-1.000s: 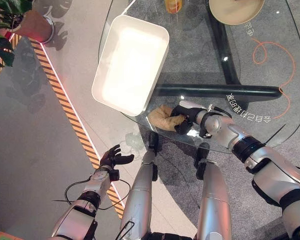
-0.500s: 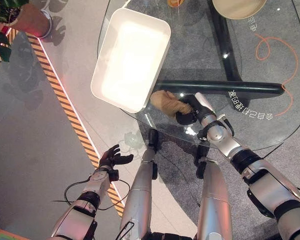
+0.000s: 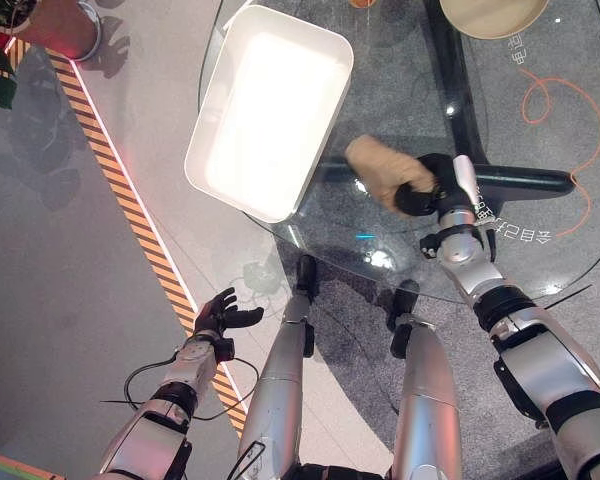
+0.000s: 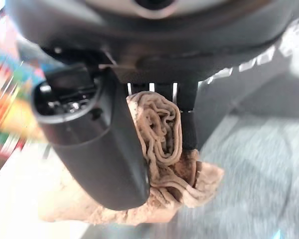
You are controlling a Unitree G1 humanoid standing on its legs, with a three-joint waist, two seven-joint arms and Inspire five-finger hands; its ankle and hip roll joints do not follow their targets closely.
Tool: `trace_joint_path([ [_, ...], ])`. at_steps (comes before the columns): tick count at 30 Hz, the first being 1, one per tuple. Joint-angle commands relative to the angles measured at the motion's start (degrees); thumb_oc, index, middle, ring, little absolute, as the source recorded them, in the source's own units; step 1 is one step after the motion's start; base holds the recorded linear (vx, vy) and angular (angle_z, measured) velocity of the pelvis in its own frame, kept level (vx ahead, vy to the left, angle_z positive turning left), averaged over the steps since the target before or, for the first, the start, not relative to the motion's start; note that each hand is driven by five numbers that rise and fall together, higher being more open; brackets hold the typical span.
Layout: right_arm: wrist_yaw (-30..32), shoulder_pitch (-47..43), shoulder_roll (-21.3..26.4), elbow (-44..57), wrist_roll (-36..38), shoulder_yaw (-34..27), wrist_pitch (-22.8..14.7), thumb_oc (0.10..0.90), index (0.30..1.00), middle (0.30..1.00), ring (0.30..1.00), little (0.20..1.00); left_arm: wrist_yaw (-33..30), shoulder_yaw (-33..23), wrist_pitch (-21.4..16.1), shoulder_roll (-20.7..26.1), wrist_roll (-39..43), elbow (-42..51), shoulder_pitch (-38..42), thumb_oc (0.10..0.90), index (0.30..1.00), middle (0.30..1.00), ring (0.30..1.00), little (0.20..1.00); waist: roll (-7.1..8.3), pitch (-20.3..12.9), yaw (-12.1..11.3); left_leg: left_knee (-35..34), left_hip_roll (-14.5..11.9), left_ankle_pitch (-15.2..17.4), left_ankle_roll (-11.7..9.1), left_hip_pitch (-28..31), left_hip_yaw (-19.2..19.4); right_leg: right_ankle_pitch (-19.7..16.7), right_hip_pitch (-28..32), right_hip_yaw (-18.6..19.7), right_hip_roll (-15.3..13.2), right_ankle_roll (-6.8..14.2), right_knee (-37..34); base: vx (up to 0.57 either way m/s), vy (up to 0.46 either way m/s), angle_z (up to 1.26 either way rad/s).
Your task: Wipe the table with a cloth and put it in the basket.
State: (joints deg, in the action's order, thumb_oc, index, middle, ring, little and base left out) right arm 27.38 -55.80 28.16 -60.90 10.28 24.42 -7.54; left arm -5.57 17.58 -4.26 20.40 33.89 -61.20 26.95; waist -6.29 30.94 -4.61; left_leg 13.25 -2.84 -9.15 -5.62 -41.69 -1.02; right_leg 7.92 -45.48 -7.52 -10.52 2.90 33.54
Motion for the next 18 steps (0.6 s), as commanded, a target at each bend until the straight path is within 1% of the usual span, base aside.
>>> trace_joint_path([
  [1, 10.30, -0.76, 12.40, -7.89, 3.26, -5.76, 3.68, 0.100, 0.300, 0.300, 0.300, 0.200, -0.66, -0.23, -2.00, 3.37, 1.38, -2.71, -2.07, 0.800, 0.900, 0.900, 0.900, 0.900, 0.27, -1.15, 0.44, 7.65, 3.11, 9.22, 4.97, -0.15, 2.88, -6.82, 0.76, -2.52, 1.80, 0.69, -6.81, 0.00, 0.000, 0.00],
  [5, 12.23, -0.33, 13.38, -10.24, 3.53, -6.95, 4.93, 0.100, 0.300, 0.300, 0.300, 0.200, 0.04, -0.65, -2.06, 4.18, 1.53, -3.29, -1.72, 0.800, 0.900, 0.900, 0.900, 0.900, 0.57, -1.15, 0.47, 7.67, 2.97, 9.33, 5.05, -0.08, 2.88, -6.98, 0.98, -2.56, 1.91, 0.91, -7.03, 0.00, 0.000, 0.00],
  [9, 13.72, 1.27, 14.63, -11.32, 6.06, -8.81, 5.62, 0.100, 0.300, 0.300, 0.300, 0.200, 0.18, -1.05, -1.86, 4.94, 1.77, -3.43, -1.63, 0.800, 0.900, 0.900, 0.900, 0.900, 0.90, -1.15, 0.69, 7.30, 2.71, 9.44, 5.10, 0.15, 2.97, -7.16, 1.15, -2.48, 2.06, 1.18, -7.43, 0.00, 0.000, 0.00],
  [15, 16.14, 3.62, 15.81, -13.04, 9.38, -11.40, 5.62, 0.100, 0.300, 0.300, 0.300, 0.200, 0.76, -1.57, -2.11, 5.97, 2.03, -3.95, -1.73, 0.800, 0.900, 0.900, 0.900, 0.900, 1.33, -1.15, 1.07, 7.29, 2.55, 9.64, 5.03, 0.03, 2.89, -7.33, 1.05, -2.28, 2.38, 1.35, -7.68, 0.00, 0.000, 0.00],
  [18, 17.13, 4.62, 16.30, -13.04, 10.61, -12.61, 6.66, 0.100, 0.300, 0.300, 0.300, 0.200, 1.18, -2.06, -2.14, 6.62, 2.17, -4.12, -1.71, 0.800, 0.900, 0.900, 0.900, 0.900, 1.66, -1.15, 1.31, 7.07, 2.38, 9.72, 4.94, 0.08, 3.05, -7.40, 1.07, -2.07, 2.59, 1.49, -7.98, 0.00, -0.003, -0.01],
])
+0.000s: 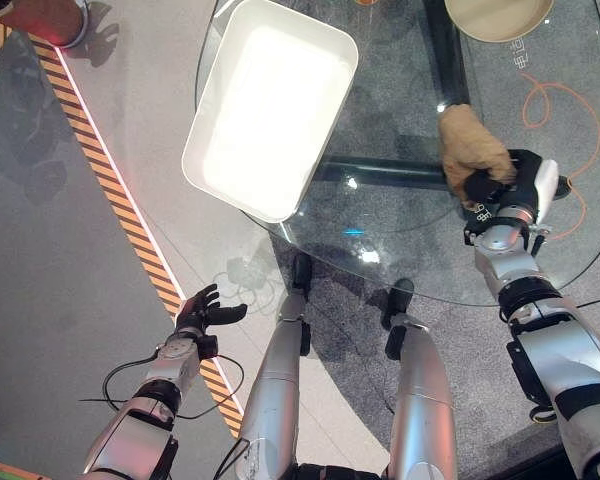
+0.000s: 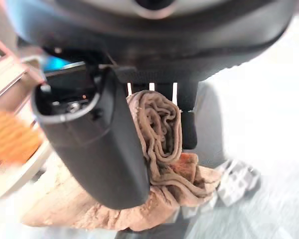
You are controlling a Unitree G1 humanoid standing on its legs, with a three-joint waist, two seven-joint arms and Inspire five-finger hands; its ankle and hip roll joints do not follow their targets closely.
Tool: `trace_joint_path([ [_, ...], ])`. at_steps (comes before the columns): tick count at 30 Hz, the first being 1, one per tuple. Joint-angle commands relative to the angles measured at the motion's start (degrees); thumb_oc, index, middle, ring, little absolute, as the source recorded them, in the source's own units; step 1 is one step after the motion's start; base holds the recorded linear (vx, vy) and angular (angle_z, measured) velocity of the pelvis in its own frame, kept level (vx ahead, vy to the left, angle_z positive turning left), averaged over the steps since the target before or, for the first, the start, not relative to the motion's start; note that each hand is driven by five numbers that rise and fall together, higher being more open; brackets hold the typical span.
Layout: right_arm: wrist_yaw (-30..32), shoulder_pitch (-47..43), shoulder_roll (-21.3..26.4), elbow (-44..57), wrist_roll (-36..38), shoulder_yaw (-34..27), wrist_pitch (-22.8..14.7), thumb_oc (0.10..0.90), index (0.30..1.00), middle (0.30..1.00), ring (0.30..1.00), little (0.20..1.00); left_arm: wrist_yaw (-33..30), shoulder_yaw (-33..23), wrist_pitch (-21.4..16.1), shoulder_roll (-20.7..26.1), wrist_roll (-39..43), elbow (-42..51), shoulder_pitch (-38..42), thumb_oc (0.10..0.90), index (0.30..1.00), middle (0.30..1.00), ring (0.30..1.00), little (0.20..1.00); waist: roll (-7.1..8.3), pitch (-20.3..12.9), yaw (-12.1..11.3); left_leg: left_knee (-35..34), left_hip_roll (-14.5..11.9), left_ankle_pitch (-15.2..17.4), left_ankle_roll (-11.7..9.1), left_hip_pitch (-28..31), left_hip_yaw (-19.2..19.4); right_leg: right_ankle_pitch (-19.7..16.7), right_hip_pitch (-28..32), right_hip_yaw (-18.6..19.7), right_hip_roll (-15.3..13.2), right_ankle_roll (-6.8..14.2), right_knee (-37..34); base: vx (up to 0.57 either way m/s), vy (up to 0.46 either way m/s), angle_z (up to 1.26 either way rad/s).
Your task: Wipe the table with a cloth and put it in the basket.
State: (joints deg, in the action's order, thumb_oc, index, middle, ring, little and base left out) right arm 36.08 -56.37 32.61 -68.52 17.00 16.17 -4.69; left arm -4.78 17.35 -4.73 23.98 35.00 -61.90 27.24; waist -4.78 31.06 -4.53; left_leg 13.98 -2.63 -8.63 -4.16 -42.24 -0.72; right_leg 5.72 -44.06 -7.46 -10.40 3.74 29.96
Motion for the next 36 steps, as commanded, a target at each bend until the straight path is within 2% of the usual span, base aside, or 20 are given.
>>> trace_joint_path([
  [1, 8.61, 5.30, 11.96, -5.57, 4.12, -4.48, 4.01, 0.100, 0.300, 0.300, 0.300, 0.200, 0.41, -1.84, -1.59, 3.16, 1.12, -3.39, -1.91, 0.800, 0.900, 0.900, 0.900, 0.900, 0.21, -1.27, 1.26, 6.28, 2.17, 9.18, 3.45, 0.60, 2.76, -5.25, -0.34, -2.11, 2.52, 0.68, -4.55, 0.00, 0.000, 0.00],
  [12, 10.63, 7.29, 13.37, -7.30, 8.82, -6.94, 4.97, 0.100, 0.300, 0.300, 0.300, 0.200, 1.42, -2.64, -1.71, 4.57, 1.32, -4.71, -1.40, 0.800, 0.900, 0.900, 0.900, 0.900, 1.03, -1.27, 1.59, 5.82, 1.82, 9.32, 3.26, 0.86, 2.91, -5.40, 0.02, -1.82, 2.91, 0.84, -5.32, 0.00, 0.000, 0.00],
  [20, 9.64, 7.39, 13.97, -7.64, 9.43, -7.08, 3.54, 0.100, 0.300, 0.300, 0.300, 0.200, 2.00, -2.67, -1.28, 5.50, 1.53, -5.12, -0.57, 0.800, 0.900, 0.900, 0.900, 0.900, 1.29, -1.27, 1.70, 5.68, 1.79, 9.42, 3.17, 0.98, 2.82, -5.26, 0.18, -1.74, 3.13, 0.85, -5.46, 0.00, 0.000, 0.00],
  [31, 6.24, 2.20, 12.19, -0.83, 1.77, -1.37, -3.24, 0.100, 0.300, 0.300, 0.300, 0.200, 1.54, -1.97, -0.68, 5.20, 1.47, -4.74, 0.33, 0.800, 0.900, 0.900, 0.900, 0.900, 1.08, -1.27, 1.56, 5.88, 1.96, 9.43, 2.85, 1.06, 2.51, -4.89, 0.30, -2.09, 2.89, 0.66, -5.29, 0.00, 0.000, 0.00],
  [36, 5.14, -0.14, 11.72, 3.25, -2.52, 1.57, -3.74, 0.100, 0.300, 0.300, 0.300, 0.200, 1.34, -1.83, -0.96, 4.72, 1.41, -4.63, 0.12, 0.800, 0.900, 0.900, 0.900, 0.900, 0.81, -1.27, 1.45, 5.80, 2.16, 9.34, 2.76, 1.19, 2.41, -4.57, 0.56, -2.32, 2.80, 0.46, -5.38, 0.00, 0.000, 0.00],
])
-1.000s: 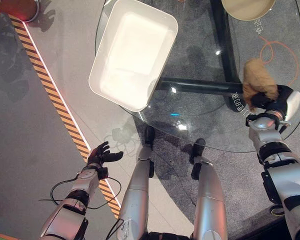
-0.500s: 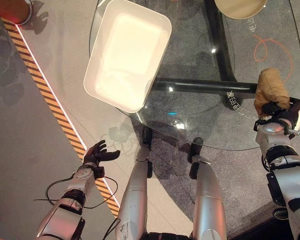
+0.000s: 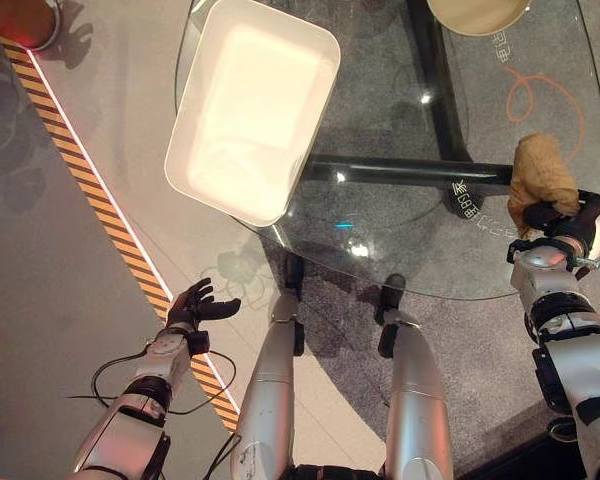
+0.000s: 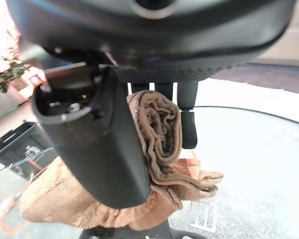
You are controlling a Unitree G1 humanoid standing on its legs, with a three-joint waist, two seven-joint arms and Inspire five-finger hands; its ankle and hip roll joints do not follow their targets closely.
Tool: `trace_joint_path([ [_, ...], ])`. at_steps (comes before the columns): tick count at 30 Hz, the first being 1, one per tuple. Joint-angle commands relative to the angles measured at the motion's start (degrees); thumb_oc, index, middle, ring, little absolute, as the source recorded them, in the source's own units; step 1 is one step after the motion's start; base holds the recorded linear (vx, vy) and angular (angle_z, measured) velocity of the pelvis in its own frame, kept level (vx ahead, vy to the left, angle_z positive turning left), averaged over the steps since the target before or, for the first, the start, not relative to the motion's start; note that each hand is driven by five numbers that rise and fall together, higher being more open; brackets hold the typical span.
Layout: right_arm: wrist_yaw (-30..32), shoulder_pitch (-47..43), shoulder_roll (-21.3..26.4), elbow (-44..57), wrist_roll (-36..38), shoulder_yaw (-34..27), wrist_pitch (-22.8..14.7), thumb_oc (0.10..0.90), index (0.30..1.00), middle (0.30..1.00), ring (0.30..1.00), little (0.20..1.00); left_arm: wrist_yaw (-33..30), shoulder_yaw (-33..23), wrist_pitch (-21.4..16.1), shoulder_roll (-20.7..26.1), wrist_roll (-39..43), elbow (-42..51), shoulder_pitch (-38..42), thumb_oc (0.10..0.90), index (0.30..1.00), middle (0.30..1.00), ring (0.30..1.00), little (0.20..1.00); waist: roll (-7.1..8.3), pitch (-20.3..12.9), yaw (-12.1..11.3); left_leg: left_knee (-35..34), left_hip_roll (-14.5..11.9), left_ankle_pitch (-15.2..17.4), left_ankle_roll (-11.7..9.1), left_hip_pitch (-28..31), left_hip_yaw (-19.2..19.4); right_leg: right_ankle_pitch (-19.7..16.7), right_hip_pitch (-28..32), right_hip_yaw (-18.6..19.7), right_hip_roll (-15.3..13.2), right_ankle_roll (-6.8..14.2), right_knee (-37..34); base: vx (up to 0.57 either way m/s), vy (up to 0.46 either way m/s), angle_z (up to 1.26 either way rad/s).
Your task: Wipe the table with a cloth and put it in the basket.
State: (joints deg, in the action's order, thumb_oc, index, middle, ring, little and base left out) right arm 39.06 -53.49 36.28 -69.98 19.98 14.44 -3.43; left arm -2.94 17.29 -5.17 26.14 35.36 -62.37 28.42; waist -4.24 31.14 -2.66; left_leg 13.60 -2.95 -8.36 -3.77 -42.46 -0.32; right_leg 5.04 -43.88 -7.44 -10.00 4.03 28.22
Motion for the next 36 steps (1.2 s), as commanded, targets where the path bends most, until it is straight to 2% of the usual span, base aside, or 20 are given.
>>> trace_joint_path([
  [1, 2.12, -3.62, 7.76, 6.14, -6.47, 4.35, -4.66, 0.100, 0.300, 0.300, 0.300, 0.200, -0.69, -1.71, -0.51, 2.30, 0.98, -3.97, -1.18, 0.800, 0.900, 0.900, 0.900, 0.900, 0.19, -1.35, -0.44, 6.22, 2.59, 9.03, 2.32, 1.44, 1.95, -3.82, 0.42, -2.36, 2.40, 0.11, -3.59, 0.00, 0.000, 0.00],
  [7, 1.50, -5.72, 6.99, 12.24, -14.64, 9.16, -2.45, 0.100, 0.300, 0.300, 0.300, 0.200, -1.16, -1.56, -0.81, 1.43, 0.84, -3.17, -1.78, 0.800, 0.900, 0.900, 0.900, 0.900, -0.09, -1.35, -0.55, 6.45, 2.91, 9.06, 2.27, 1.37, 1.99, -3.28, 0.25, -2.33, 2.52, -0.22, -3.11, 0.00, 0.000, 0.00],
  [15, -3.02, -7.21, 5.96, 18.42, -22.96, 16.34, -2.05, 0.100, 0.300, 0.300, 0.300, 0.200, -1.62, -1.21, -0.94, 0.58, 0.18, -2.20, -2.01, 0.800, 0.900, 0.900, 0.900, 0.900, 0.00, -1.35, -0.91, 6.96, 3.12, 9.15, 2.37, 1.14, 2.03, -2.56, 0.31, -2.84, 2.46, -0.64, -2.50, 0.00, 0.000, 0.00],
  [20, -4.32, -6.51, 5.58, 24.17, -24.57, 18.81, -0.32, 0.100, 0.300, 0.300, 0.300, 0.200, -2.80, -1.10, -0.82, 0.01, 0.19, -0.87, -2.62, 0.800, 0.900, 0.900, 0.900, 0.900, 0.09, -1.35, -0.78, 6.76, 3.19, 9.02, 2.25, 1.05, 2.11, -2.33, 0.28, -2.92, 2.61, -0.69, -2.57, 0.00, 0.000, 0.00],
  [24, -7.68, -5.05, 4.86, 28.94, -27.94, 21.32, 0.60, 0.100, 0.300, 0.300, 0.300, 0.200, -3.19, -1.51, -0.85, -0.20, -0.35, -0.40, -3.00, 0.800, 0.900, 0.900, 0.900, 0.900, 0.23, -1.35, -0.70, 6.67, 3.24, 8.92, 2.14, 1.06, 2.25, -2.19, 0.31, -3.03, 2.54, -0.70, -2.64, 0.00, 0.000, 0.00],
  [36, -16.83, -1.89, 2.62, 36.14, -31.43, 26.49, -0.30, 0.100, 0.300, 0.300, 0.300, 0.200, -3.49, -1.86, -0.94, -1.06, -1.52, 0.19, -3.18, 0.800, 0.900, 0.900, 0.900, 0.900, 0.67, -1.35, -0.57, 6.38, 3.32, 8.54, 1.85, 1.22, 2.56, -2.10, 0.63, -3.27, 2.58, -0.75, -3.15, 0.00, 0.000, 0.00],
])
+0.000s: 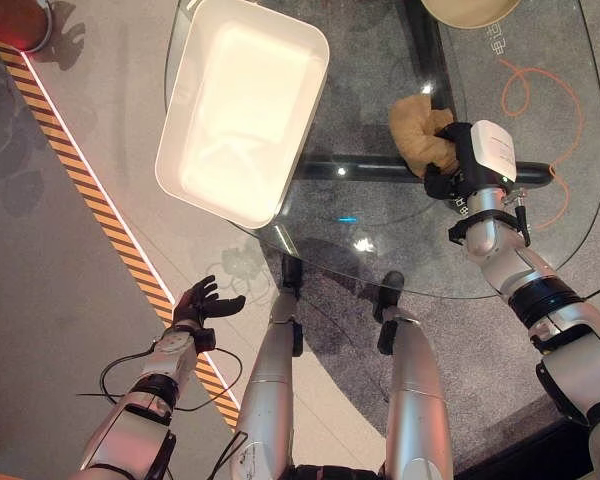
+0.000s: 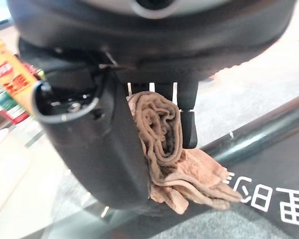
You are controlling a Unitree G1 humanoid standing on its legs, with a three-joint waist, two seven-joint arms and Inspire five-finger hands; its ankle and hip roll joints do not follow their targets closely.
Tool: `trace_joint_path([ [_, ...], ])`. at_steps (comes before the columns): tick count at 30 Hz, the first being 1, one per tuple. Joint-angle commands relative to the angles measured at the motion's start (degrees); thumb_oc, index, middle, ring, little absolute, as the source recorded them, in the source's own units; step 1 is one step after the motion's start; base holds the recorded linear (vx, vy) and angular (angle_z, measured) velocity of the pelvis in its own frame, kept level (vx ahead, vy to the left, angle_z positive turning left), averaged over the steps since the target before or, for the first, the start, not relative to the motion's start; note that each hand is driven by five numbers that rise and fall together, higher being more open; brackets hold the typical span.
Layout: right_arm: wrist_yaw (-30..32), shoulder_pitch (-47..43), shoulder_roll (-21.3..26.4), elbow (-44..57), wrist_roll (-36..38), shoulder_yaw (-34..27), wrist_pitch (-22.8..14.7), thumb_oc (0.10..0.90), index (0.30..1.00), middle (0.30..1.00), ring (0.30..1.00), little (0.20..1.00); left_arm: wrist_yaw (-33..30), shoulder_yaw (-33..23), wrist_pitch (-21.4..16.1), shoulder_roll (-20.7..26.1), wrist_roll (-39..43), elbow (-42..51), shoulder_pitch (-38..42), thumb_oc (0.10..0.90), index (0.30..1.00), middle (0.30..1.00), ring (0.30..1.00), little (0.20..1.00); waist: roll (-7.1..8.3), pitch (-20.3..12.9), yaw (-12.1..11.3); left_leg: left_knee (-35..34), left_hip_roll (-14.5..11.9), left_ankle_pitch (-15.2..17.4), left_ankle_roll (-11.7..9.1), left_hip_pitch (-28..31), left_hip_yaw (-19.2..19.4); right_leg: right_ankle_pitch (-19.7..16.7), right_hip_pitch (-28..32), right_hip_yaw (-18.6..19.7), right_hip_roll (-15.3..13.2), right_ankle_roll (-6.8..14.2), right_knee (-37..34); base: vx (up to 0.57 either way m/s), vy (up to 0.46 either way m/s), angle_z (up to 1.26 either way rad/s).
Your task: Wipe the table with a cloth and put it in the basket.
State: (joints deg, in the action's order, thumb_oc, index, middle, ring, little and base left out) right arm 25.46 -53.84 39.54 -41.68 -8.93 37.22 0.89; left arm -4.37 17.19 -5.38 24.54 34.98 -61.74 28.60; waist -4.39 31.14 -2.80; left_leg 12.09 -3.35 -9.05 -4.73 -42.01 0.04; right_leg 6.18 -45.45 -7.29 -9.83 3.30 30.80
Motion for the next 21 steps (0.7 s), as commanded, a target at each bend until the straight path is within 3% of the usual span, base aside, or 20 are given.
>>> trace_joint_path([
  [1, -4.86, -0.21, -1.30, 9.13, -3.61, 4.34, -4.63, 0.100, 0.300, 0.300, 0.300, 0.200, -2.28, -1.81, -0.65, 0.38, -1.17, -0.24, -3.42, 0.800, 0.900, 0.900, 0.900, 0.900, 0.85, -1.34, -0.38, 7.70, 3.74, 9.06, 2.75, 0.77, 2.27, -3.25, 2.18, -3.44, 2.45, 0.01, -5.84, 0.00, 0.000, 0.00],
  [9, -11.34, 5.22, -3.46, 13.03, -3.72, 7.45, -4.79, 0.100, 0.300, 0.300, 0.300, 0.200, -2.81, -2.12, -1.29, -0.26, -1.06, -0.63, -3.47, 0.800, 0.900, 0.900, 0.900, 0.900, 1.10, -1.34, -0.01, 7.34, 3.73, 8.67, 2.42, 0.99, 2.37, -3.15, 2.53, -3.57, 2.18, -0.03, -6.32, 0.00, 0.000, 0.00],
  [21, -16.64, 8.47, -3.16, 18.03, -2.36, 11.02, -9.61, 0.100, 0.300, 0.300, 0.300, 0.200, -2.00, -2.10, -2.06, -0.27, -0.98, -2.79, -2.53, 0.800, 0.900, 0.900, 0.900, 0.900, 1.56, -1.34, 0.70, 7.24, 3.52, 8.26, 1.89, 1.27, 2.82, -3.48, 2.85, -3.49, 1.80, 0.26, -6.77, 0.00, 0.000, 0.00],
])
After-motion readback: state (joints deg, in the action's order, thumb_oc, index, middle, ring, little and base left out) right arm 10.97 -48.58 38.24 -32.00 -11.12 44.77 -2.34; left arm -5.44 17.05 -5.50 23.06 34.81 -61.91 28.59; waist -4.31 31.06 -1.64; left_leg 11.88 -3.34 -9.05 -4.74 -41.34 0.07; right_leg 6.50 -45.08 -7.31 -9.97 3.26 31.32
